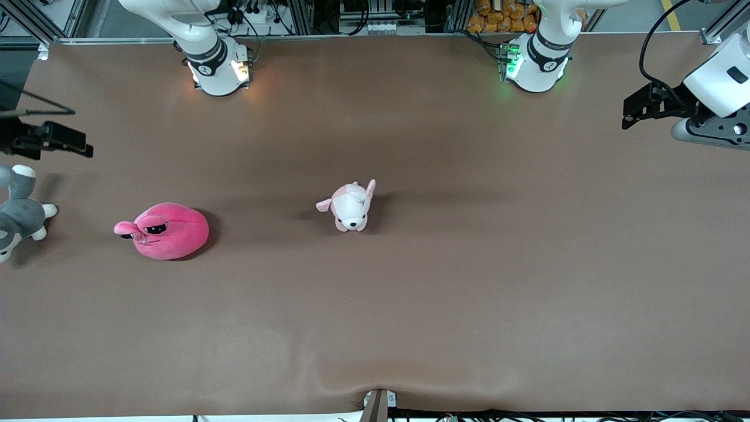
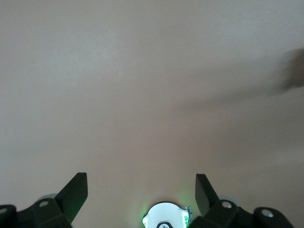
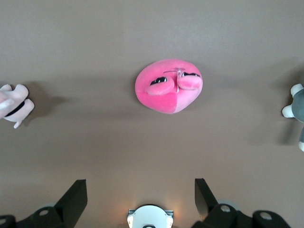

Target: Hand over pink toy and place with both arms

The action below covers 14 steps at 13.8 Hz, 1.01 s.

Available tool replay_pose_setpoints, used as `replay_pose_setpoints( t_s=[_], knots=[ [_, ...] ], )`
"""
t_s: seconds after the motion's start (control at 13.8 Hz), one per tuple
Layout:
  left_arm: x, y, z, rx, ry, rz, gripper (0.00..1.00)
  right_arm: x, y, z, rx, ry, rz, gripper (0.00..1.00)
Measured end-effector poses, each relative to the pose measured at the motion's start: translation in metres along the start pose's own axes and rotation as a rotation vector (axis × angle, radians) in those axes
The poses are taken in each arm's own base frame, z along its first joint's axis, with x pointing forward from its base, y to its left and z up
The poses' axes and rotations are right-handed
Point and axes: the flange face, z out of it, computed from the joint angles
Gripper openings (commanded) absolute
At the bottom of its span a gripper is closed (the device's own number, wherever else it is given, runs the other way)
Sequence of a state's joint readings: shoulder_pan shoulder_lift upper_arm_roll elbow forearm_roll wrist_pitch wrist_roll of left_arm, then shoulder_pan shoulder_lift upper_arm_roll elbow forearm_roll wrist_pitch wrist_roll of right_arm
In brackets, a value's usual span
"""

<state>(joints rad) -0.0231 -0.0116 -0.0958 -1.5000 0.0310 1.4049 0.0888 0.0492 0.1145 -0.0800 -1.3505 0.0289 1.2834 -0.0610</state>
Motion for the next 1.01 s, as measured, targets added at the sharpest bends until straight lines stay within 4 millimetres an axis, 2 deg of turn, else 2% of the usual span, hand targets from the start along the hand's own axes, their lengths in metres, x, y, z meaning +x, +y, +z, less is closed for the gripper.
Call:
replay_pose_setpoints(
  t_s=[0.14,0.29,0.58,1.01],
  knots=[
    [-0.001,-0.011,0.002,0.001,-0.003,-0.020,1.00,-0.024,0.002,0.007,0.004,0.009,-0.006,1.00],
    [0.000,-0.019,0.002,0.001,0.005,-0.034,1.00,-0.037,0.002,0.008,0.003,0.022,-0.011,1.00],
    [0.002,-0.017,0.001,0.003,0.022,-0.031,1.00,-0.042,0.002,-0.024,-0.023,0.078,-0.011,1.00],
    [0.002,-0.016,0.000,0.003,0.026,-0.029,1.00,-0.035,0.002,-0.026,-0.026,0.084,-0.017,1.00]
  ],
)
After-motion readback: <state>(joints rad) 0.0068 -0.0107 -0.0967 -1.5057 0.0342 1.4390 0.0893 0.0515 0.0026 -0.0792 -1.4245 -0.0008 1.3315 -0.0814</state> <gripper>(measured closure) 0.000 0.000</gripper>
